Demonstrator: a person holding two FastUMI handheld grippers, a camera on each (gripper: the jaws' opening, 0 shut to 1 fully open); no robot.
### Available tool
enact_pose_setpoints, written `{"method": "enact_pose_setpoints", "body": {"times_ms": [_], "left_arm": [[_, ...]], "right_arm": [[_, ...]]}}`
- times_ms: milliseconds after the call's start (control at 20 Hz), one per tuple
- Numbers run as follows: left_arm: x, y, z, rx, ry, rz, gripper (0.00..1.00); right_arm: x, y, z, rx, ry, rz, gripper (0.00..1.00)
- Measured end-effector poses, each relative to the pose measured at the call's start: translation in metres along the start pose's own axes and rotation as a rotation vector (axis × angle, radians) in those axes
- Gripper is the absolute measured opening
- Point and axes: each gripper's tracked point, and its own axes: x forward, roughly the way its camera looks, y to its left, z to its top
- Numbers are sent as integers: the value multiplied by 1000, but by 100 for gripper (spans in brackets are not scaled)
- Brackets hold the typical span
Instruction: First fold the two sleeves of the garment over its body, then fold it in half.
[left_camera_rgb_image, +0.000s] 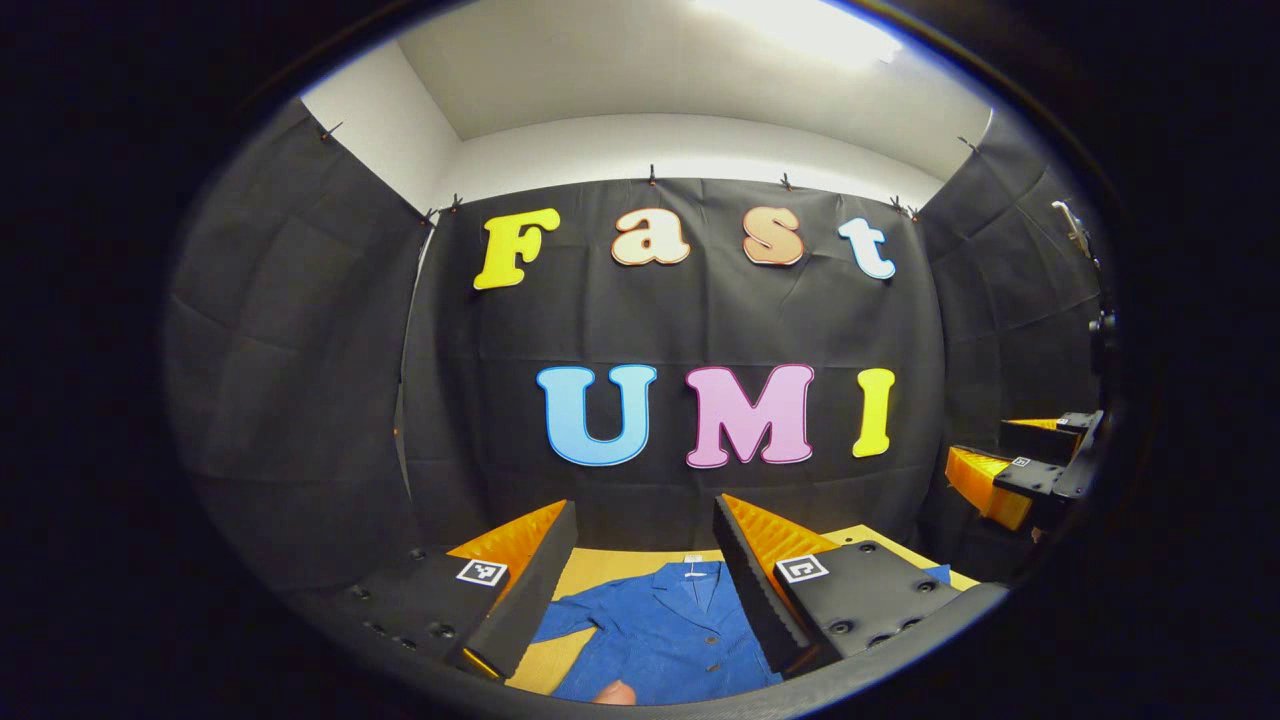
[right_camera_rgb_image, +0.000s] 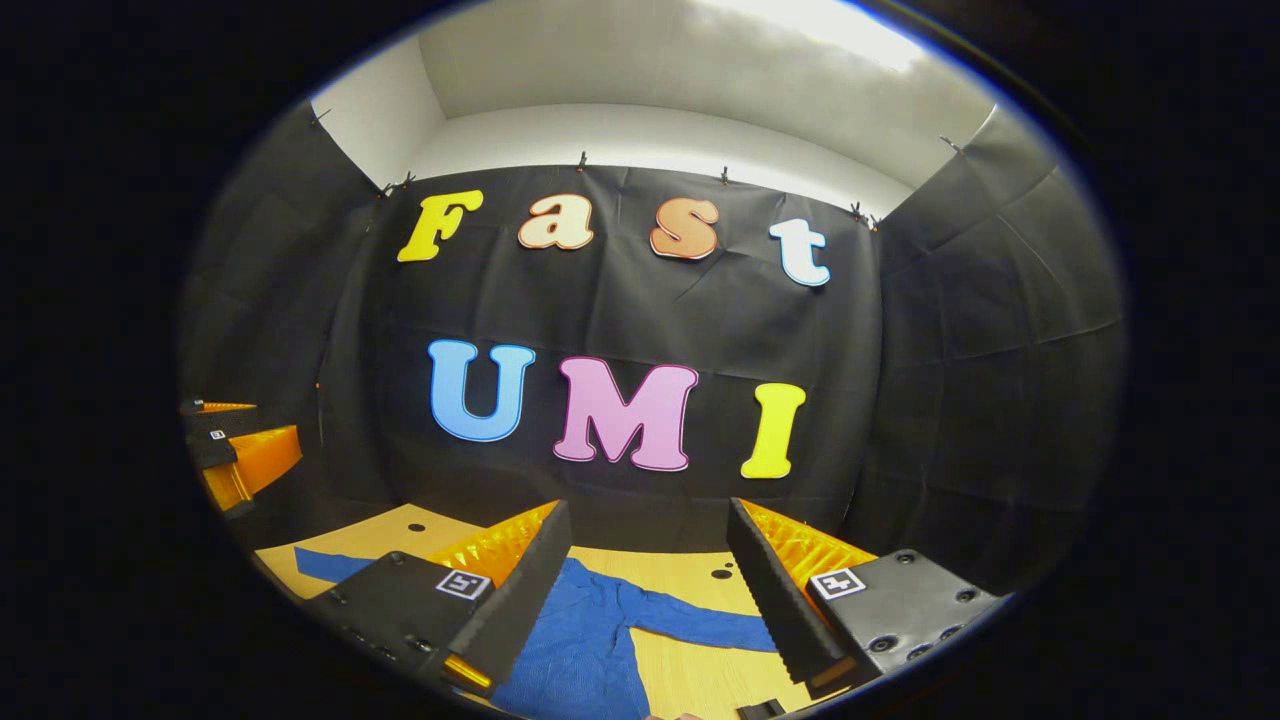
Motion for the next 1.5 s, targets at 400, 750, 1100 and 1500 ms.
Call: {"method": "enact_pose_setpoints", "body": {"times_ms": [400,750,1100,1500], "left_arm": [[21,-22,-4,-1,25,-88,80],[37,-71,-6,-14,14,-204,80],[75,-130,-12,-43,40,-257,80],[145,-193,-10,-50,110,-221,80]], "right_arm": [[-3,-40,-13,-20,-1,-107,99],[-6,-105,-28,-109,-30,-195,100],[30,-177,-104,-59,62,-232,100],[111,-270,-363,253,567,-207,100]]}}
